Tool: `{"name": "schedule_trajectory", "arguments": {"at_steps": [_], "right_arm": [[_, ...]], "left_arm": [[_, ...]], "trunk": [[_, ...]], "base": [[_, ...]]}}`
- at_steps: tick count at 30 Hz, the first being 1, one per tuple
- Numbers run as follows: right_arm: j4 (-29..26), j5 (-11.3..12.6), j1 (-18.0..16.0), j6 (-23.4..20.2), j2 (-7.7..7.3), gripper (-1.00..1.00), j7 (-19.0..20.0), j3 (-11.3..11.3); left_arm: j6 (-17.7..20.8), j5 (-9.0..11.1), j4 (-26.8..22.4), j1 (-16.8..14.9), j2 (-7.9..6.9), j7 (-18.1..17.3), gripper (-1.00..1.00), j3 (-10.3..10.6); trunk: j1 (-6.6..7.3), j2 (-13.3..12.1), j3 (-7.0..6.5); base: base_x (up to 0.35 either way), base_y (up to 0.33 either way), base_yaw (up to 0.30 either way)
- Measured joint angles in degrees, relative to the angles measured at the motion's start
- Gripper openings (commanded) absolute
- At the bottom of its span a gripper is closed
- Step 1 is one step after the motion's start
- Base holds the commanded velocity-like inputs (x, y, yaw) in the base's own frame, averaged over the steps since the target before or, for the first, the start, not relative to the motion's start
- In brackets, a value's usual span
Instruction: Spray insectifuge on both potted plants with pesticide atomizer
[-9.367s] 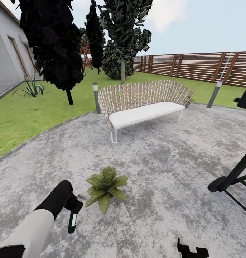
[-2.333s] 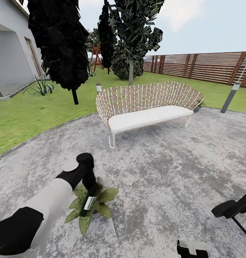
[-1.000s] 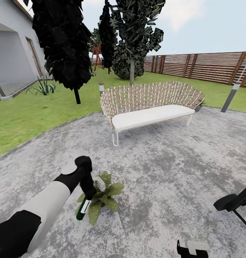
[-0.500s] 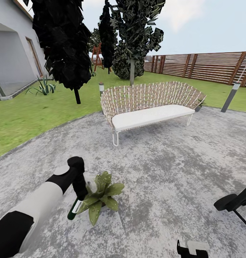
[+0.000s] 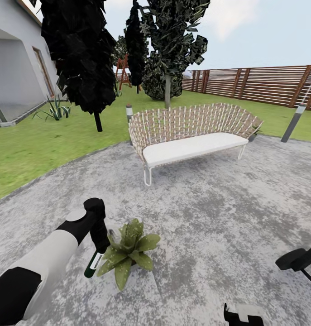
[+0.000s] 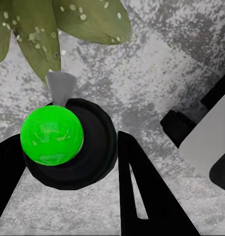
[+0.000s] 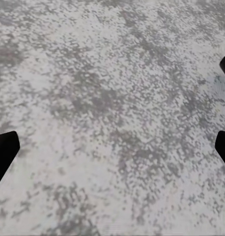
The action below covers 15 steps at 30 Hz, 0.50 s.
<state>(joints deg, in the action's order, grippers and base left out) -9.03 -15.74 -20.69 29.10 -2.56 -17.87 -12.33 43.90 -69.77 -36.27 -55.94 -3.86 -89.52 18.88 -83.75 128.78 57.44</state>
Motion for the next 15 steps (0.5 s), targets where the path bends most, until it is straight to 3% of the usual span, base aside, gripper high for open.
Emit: {"name": "schedule_trajectory", "arguments": {"at_steps": [7,11,15], "right_arm": [[-0.01,0.0,0.0,0.0,0.04,1.0,0.01,-0.02],[-0.02,0.0,0.0,0.0,0.07,1.0,0.0,-0.01],[-0.03,0.0,0.01,0.01,0.08,1.0,-0.02,0.02]], "left_arm": [[-0.03,0.14,0.07,0.05,0.05,-0.01,-1.0,0.14],[-0.11,0.56,0.09,1.33,0.21,0.0,-1.0,0.34],[-0.12,0.69,0.08,2.72,0.3,0.03,-1.0,0.4]], "trunk": [[-0.01,0.0,0.0],[-0.02,0.0,0.0],[-0.02,0.0,0.0]], "base": [[0.157,0.29,-0.009],[0.046,0.267,-0.224],[0.004,0.055,-0.252]]}}
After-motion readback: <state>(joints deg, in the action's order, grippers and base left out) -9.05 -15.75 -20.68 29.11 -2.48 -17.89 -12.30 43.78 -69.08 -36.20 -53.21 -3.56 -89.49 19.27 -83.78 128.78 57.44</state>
